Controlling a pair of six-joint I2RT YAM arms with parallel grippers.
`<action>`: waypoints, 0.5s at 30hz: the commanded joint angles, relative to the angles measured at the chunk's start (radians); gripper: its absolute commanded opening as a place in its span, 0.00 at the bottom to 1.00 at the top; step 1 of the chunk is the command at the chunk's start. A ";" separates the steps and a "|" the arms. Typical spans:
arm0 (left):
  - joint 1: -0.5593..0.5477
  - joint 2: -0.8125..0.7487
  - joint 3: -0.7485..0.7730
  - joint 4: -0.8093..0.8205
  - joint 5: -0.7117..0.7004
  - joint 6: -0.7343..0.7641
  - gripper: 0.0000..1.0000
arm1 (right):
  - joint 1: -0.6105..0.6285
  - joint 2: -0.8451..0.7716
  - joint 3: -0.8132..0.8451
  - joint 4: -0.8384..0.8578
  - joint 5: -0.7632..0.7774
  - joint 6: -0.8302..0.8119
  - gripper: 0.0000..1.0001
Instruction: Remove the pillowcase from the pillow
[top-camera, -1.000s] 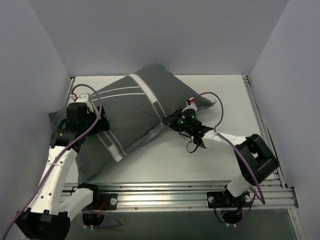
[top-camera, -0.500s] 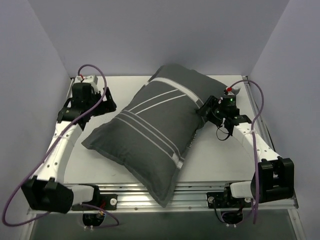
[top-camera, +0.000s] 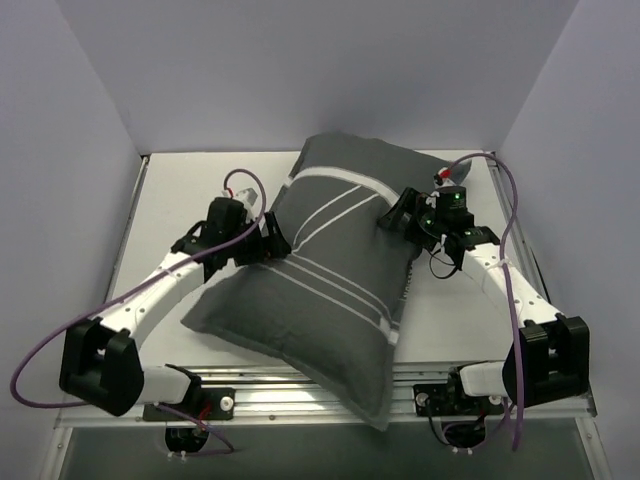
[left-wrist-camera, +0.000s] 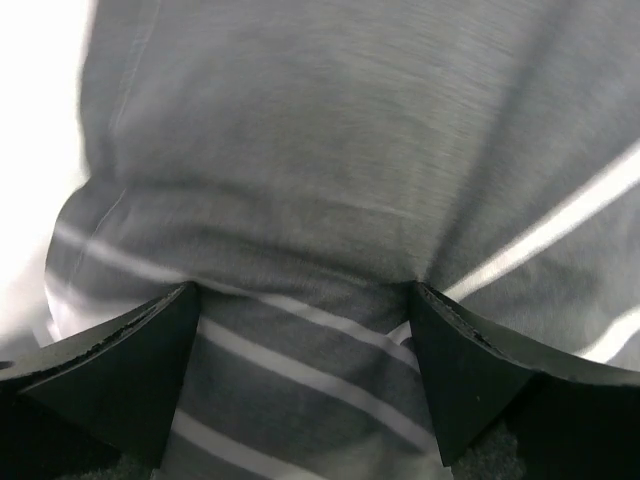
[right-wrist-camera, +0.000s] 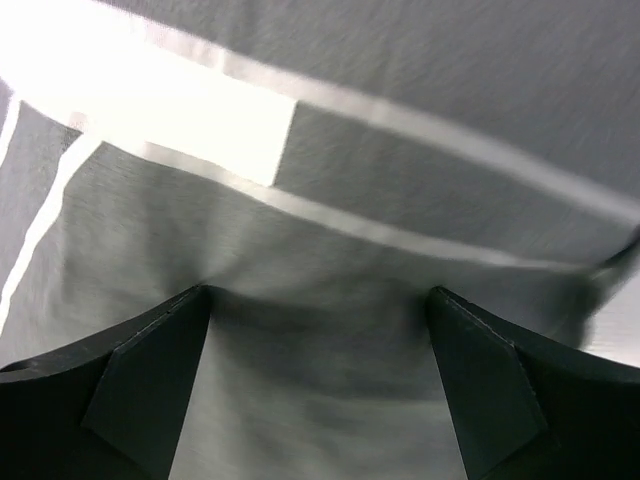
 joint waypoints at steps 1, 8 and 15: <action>-0.141 -0.171 -0.093 -0.040 0.040 -0.134 0.94 | 0.050 0.016 0.010 0.013 -0.051 -0.042 0.86; -0.202 -0.415 -0.123 -0.200 -0.159 -0.190 0.94 | 0.077 -0.010 0.048 -0.060 -0.017 -0.093 0.87; -0.196 -0.340 0.058 -0.252 -0.290 -0.142 0.94 | 0.038 -0.043 0.205 -0.255 0.099 -0.191 0.92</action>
